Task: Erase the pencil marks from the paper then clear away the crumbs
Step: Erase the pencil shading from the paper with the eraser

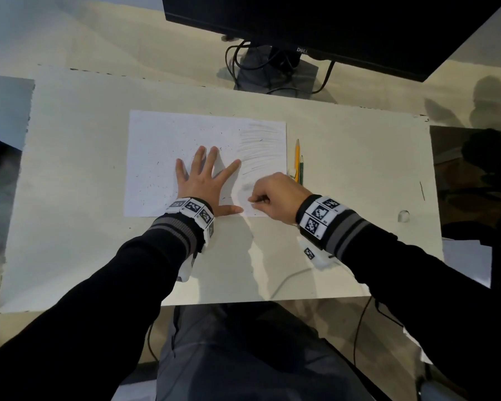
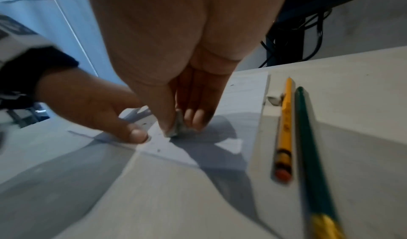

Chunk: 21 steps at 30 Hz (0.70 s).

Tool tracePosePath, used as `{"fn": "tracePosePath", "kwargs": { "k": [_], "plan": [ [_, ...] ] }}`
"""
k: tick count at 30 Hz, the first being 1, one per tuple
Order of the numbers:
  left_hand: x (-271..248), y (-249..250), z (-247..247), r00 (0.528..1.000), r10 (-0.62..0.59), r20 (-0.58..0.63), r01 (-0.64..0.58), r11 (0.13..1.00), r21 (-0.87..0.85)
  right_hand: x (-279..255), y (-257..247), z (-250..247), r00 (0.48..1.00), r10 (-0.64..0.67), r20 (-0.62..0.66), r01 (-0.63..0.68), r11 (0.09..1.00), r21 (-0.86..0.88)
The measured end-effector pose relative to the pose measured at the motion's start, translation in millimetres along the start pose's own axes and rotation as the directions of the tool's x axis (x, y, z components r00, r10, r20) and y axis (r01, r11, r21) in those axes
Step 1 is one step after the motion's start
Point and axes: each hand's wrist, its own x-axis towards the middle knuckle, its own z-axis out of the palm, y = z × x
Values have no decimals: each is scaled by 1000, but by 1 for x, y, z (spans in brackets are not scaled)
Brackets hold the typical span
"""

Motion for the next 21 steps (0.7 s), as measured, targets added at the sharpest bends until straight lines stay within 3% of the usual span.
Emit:
{"fn": "tracePosePath", "kwargs": {
  "k": [4, 9, 14, 18, 21],
  "plan": [
    [0, -1, 0, 1000, -1, 8, 1, 1000, -18, 5, 0, 6, 989, 50, -140, -42, 998, 55],
    [-1, 0, 1, 1000, -4, 5, 4, 1000, -16, -6, -3, 7, 1000, 22, -9, -21, 999, 43],
    [0, -1, 0, 1000, -8, 11, 8, 1000, -28, 4, 0, 8, 988, 79, -135, -69, 995, 78],
    [-2, -1, 1, 1000, -5, -3, 4, 1000, -30, -12, -4, 8, 999, -5, 36, 5, 1000, 16],
    [-2, -1, 1, 1000, -4, -2, 4, 999, -42, 5, -6, -2, 1000, 29, -7, -29, 1000, 0]
  ]
}}
